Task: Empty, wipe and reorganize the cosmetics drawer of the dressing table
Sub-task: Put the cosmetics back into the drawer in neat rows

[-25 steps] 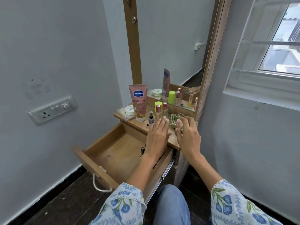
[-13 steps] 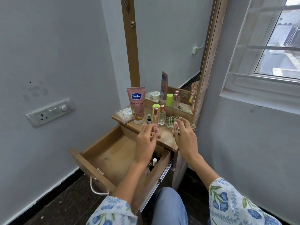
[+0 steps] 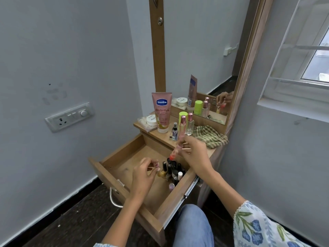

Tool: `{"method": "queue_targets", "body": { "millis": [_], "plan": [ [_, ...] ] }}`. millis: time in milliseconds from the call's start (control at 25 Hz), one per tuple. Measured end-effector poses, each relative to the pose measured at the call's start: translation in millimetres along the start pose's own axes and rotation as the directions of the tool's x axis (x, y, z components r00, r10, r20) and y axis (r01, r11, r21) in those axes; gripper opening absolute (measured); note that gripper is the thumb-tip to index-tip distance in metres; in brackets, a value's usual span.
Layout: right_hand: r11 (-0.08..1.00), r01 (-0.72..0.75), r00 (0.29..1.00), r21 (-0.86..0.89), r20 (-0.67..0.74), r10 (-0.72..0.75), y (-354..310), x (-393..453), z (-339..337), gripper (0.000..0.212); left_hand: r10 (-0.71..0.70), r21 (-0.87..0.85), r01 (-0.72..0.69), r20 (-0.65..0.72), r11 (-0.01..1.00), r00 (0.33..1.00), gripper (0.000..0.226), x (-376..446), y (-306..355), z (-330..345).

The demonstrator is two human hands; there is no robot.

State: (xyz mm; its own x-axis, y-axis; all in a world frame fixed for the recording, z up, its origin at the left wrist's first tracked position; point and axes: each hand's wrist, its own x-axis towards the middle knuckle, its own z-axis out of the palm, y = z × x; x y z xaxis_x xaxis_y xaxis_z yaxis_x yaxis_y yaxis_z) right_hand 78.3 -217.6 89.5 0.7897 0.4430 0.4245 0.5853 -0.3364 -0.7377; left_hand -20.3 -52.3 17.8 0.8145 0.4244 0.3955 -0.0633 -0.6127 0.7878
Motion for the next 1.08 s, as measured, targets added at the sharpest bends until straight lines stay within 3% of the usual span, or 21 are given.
{"method": "queue_targets", "body": {
  "millis": [120, 440, 640, 1080],
  "plan": [
    [0.994, -0.094, 0.983, 0.055, 0.164, 0.084, -3.2, -5.6, 14.1, 0.02, -0.013, -0.005, 0.013, -0.032, 1.0, 0.999, 0.023, -2.5, -3.9, -0.3],
    [0.968, -0.071, 0.907, -0.241, 0.388, 0.163, -3.3, -30.8, 50.2, 0.013, -0.061, -0.012, 0.061, -0.027, 0.998, 0.998, 0.025, -3.0, -10.8, -2.3],
    [0.871, 0.01, 0.9, -0.492, 0.383, 0.206, -3.7, -44.1, 61.5, 0.014, -0.105, 0.016, 0.105, 0.002, 0.994, 0.994, 0.025, -2.3, -10.1, -0.9],
    [0.826, 0.088, 0.929, -0.557, 0.344, 0.133, 7.9, -47.8, 67.0, 0.018, -0.164, -0.053, 0.168, 0.059, 0.984, 0.985, 0.023, -2.7, -5.3, -1.8]
  ]
}}
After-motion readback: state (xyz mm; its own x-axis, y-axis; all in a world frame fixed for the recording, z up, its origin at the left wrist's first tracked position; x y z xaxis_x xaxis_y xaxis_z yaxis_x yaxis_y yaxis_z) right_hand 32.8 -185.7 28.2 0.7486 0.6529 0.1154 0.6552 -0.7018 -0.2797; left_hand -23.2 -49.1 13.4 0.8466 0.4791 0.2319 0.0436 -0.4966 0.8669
